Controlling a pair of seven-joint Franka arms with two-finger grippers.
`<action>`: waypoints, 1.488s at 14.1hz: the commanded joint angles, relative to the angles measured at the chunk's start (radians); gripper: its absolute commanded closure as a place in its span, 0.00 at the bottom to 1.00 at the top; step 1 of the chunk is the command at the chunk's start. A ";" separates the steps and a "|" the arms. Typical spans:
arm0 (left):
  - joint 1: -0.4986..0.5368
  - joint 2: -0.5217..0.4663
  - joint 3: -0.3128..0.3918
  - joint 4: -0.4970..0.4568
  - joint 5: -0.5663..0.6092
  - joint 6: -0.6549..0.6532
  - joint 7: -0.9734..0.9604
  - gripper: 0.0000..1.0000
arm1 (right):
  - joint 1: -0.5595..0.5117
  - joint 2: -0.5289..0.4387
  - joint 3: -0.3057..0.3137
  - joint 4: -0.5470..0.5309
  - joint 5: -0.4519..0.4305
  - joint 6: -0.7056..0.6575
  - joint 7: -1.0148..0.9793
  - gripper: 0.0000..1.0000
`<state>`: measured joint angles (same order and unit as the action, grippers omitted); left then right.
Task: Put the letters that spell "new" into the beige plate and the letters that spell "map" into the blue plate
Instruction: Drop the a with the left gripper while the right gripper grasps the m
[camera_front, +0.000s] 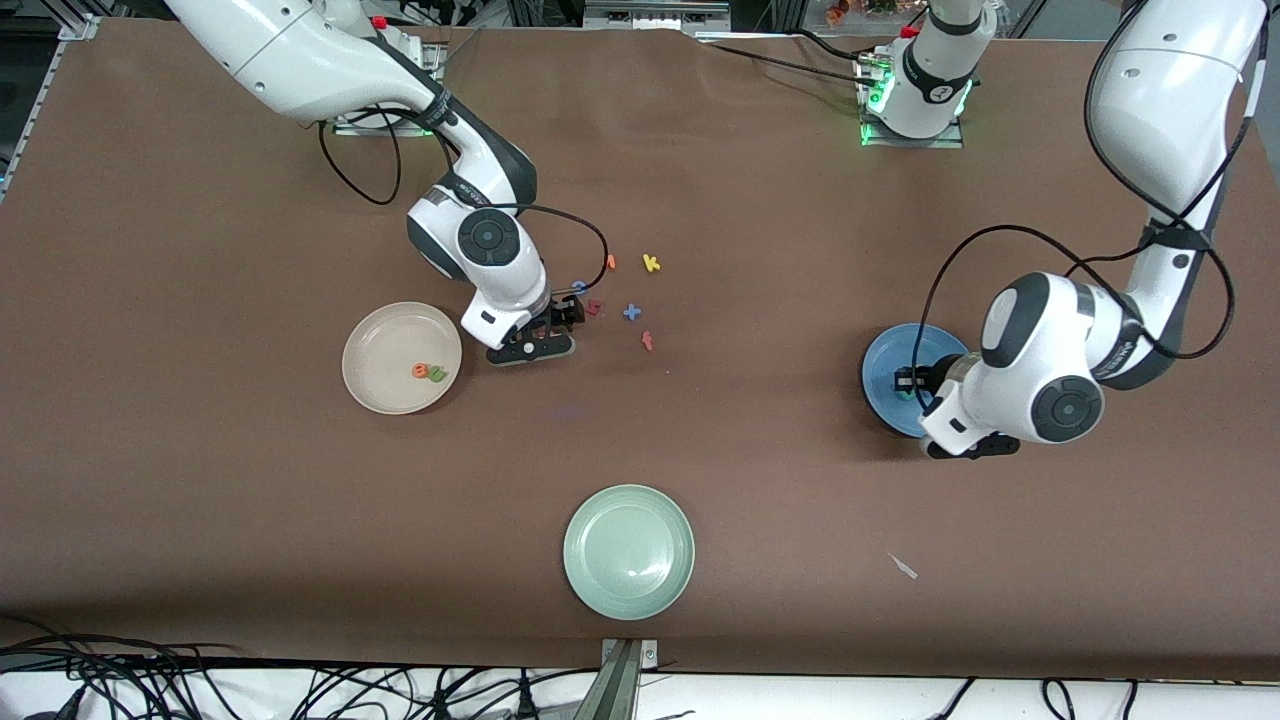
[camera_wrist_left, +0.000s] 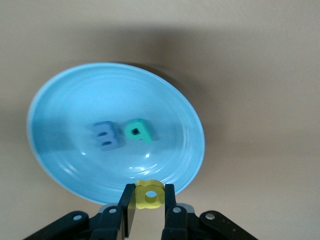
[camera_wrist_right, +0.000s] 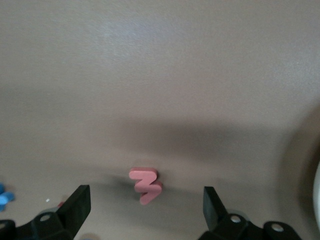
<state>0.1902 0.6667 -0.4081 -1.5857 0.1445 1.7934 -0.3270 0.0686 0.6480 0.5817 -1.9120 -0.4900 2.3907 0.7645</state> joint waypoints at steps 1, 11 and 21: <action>-0.008 0.036 -0.006 -0.040 0.029 0.075 0.002 0.93 | 0.014 0.018 0.000 -0.002 -0.057 0.013 0.061 0.00; 0.006 -0.036 -0.009 0.045 0.030 -0.020 0.003 0.00 | 0.016 0.059 -0.002 0.007 -0.105 0.039 0.061 0.17; 0.014 -0.409 -0.014 0.165 0.012 -0.196 0.009 0.00 | 0.016 0.062 -0.002 0.007 -0.131 0.041 0.061 0.64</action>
<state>0.1991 0.3078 -0.4176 -1.4487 0.1460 1.6351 -0.3275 0.0815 0.6997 0.5802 -1.9096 -0.5923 2.4240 0.8016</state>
